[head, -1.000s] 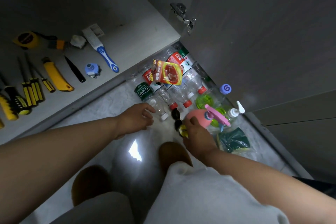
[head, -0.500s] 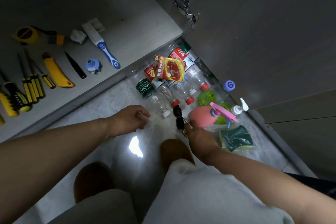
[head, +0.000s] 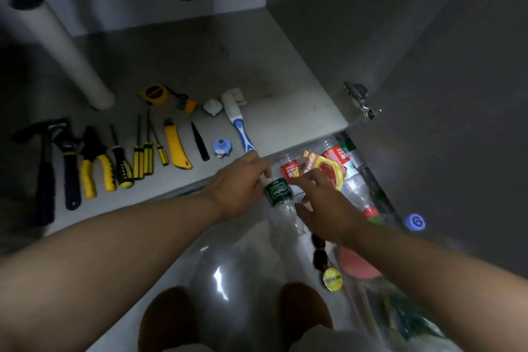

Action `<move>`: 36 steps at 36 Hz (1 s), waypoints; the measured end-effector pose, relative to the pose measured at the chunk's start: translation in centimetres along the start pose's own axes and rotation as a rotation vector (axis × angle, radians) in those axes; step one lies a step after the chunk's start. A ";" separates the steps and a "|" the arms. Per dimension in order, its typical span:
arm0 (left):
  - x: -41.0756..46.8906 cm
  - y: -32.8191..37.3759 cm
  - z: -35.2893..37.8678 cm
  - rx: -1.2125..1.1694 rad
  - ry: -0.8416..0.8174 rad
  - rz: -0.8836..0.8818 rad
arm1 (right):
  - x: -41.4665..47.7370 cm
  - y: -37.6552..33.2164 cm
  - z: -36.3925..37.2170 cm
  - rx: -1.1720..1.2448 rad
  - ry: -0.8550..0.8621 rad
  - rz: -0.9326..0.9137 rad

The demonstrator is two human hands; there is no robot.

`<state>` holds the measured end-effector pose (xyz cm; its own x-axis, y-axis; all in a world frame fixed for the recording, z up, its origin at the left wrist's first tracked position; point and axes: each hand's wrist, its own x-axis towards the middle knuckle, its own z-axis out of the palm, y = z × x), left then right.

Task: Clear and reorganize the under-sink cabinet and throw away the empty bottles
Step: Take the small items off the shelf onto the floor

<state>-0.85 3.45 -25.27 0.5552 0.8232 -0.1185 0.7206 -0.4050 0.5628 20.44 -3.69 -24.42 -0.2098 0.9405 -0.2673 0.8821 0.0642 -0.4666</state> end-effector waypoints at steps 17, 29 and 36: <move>3.7 -7.6 -1.7 0.250 0.138 -0.265 | 19.2 -4.7 2.3 0.037 0.027 0.211; 2.1 -7.3 -1.2 0.135 0.129 -0.221 | 15.4 -3.2 3.1 0.071 0.110 0.351; -1.2 -6.6 -0.7 0.191 0.046 -0.009 | 6.0 -0.2 4.3 0.092 0.070 0.260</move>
<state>-6.53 5.44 -28.27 0.5315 0.8430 -0.0827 0.7940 -0.4618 0.3954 17.20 0.48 -29.57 0.0506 0.9425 -0.3304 0.8600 -0.2093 -0.4654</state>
